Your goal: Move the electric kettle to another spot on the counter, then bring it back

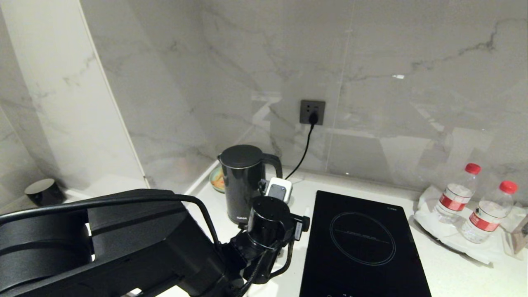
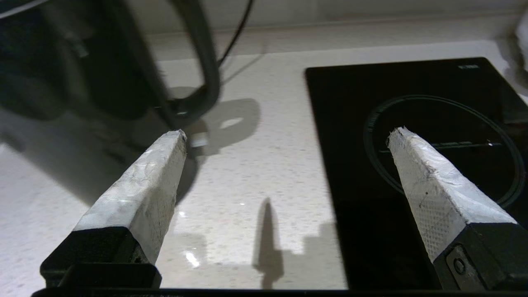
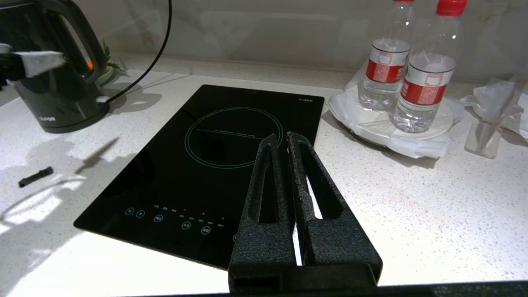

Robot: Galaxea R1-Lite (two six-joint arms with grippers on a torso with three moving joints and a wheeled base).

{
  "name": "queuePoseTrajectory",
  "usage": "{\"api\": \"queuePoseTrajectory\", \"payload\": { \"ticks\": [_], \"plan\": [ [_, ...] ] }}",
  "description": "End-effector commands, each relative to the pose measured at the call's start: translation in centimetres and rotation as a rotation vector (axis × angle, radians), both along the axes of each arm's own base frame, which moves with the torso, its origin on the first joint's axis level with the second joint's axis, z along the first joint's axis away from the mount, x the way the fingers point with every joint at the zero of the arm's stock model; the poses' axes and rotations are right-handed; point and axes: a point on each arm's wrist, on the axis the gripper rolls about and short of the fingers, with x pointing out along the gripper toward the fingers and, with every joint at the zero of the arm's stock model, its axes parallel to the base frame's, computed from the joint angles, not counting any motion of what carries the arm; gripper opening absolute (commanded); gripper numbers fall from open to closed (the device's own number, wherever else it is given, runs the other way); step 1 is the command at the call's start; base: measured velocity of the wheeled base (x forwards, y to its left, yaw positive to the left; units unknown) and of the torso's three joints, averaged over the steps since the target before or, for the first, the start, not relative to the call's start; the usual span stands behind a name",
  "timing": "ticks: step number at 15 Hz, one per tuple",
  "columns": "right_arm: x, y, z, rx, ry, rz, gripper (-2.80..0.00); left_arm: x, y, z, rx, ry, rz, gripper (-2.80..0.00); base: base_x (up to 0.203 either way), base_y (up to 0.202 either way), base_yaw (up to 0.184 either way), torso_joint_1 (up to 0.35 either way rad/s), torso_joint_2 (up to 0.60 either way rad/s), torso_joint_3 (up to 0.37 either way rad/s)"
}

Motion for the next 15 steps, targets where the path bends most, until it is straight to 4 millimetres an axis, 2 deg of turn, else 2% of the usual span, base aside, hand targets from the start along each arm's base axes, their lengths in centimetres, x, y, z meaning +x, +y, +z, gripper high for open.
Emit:
{"api": "queuePoseTrajectory", "payload": {
  "ticks": [1,3,6,9,11,13,15],
  "plan": [
    [0.0,0.0,0.0,0.000,0.001,0.000,-2.80,-0.5,-2.1,-0.5,0.009,0.005,-0.026,0.00,0.000,0.000,0.000,0.000,0.00,0.000],
    [0.0,0.0,0.0,0.000,0.001,0.000,-2.80,-0.4,-4.2,-2.2,0.042,0.027,-0.048,0.00,0.000,0.000,0.000,0.000,0.00,0.000],
    [0.0,0.0,0.0,0.000,0.001,0.000,-2.80,1.3,-6.7,-2.8,0.048,0.030,-0.048,0.00,0.000,0.000,0.000,0.000,0.00,0.000],
    [0.0,0.0,0.0,0.000,0.001,0.000,-2.80,3.0,-8.2,-4.4,0.104,0.075,-0.048,0.00,0.000,0.000,0.000,0.000,0.00,0.000],
    [0.0,0.0,0.0,0.000,0.001,0.000,-2.80,3.6,-9.0,-6.3,0.145,0.104,-0.052,0.00,0.000,0.000,0.000,0.000,0.00,0.000],
    [0.0,0.0,0.0,0.000,0.001,0.001,-2.80,2.5,-9.6,-6.6,0.175,0.096,-0.080,0.00,0.000,0.000,0.000,0.000,0.00,0.000],
    [0.0,0.0,0.0,0.000,0.001,0.001,-2.80,1.1,-10.4,-5.2,0.177,0.067,-0.109,0.00,0.000,0.000,0.000,0.000,0.00,0.000]
  ]
}}
